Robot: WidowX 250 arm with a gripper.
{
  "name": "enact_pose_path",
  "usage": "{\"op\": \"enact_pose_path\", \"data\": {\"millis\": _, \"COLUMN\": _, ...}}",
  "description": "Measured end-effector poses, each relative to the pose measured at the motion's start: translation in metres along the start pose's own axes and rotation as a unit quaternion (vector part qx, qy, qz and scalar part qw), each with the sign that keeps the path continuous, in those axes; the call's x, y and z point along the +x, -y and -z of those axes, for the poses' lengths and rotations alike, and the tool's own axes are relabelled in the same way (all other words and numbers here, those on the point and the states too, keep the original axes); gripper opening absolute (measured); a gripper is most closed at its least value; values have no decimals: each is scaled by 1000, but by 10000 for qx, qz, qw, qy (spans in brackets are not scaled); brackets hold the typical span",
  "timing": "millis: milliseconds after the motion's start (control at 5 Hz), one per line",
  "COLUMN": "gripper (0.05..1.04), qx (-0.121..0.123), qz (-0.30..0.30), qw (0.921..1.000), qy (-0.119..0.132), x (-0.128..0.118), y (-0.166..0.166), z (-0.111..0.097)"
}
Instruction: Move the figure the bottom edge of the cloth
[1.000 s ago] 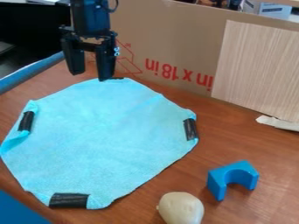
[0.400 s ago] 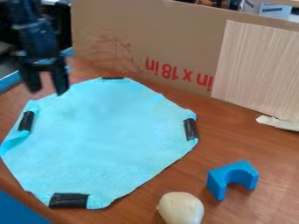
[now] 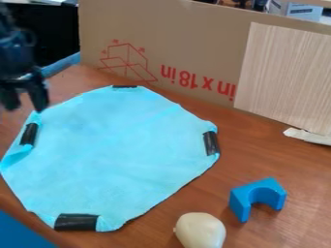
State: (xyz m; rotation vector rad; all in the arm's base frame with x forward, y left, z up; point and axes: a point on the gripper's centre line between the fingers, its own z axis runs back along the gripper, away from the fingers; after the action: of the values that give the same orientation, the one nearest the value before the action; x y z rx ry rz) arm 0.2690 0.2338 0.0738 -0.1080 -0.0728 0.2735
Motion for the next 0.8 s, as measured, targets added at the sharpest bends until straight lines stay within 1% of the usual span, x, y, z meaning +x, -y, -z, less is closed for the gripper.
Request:
{"op": "enact_pose_path", "data": {"millis": 200, "gripper": 1001, "qx": 132, "qz": -60, "qw": 9999, "qy": 36, "x": 1, "y": -33, "z": -10}}
{"op": "enact_pose_path", "data": {"millis": 400, "gripper": 1001, "qx": -50, "qz": -137, "qw": 9999, "qy": -12, "x": 3, "y": -65, "z": -21}}
{"op": "enact_pose_path", "data": {"millis": 600, "gripper": 1001, "qx": -74, "qz": -299, "qw": 9995, "qy": -76, "x": -9, "y": -92, "z": -31}}
{"op": "enact_pose_path", "data": {"millis": 800, "gripper": 1001, "qx": 147, "qz": -250, "qw": 9994, "qy": -203, "x": -17, "y": -101, "z": -23}}
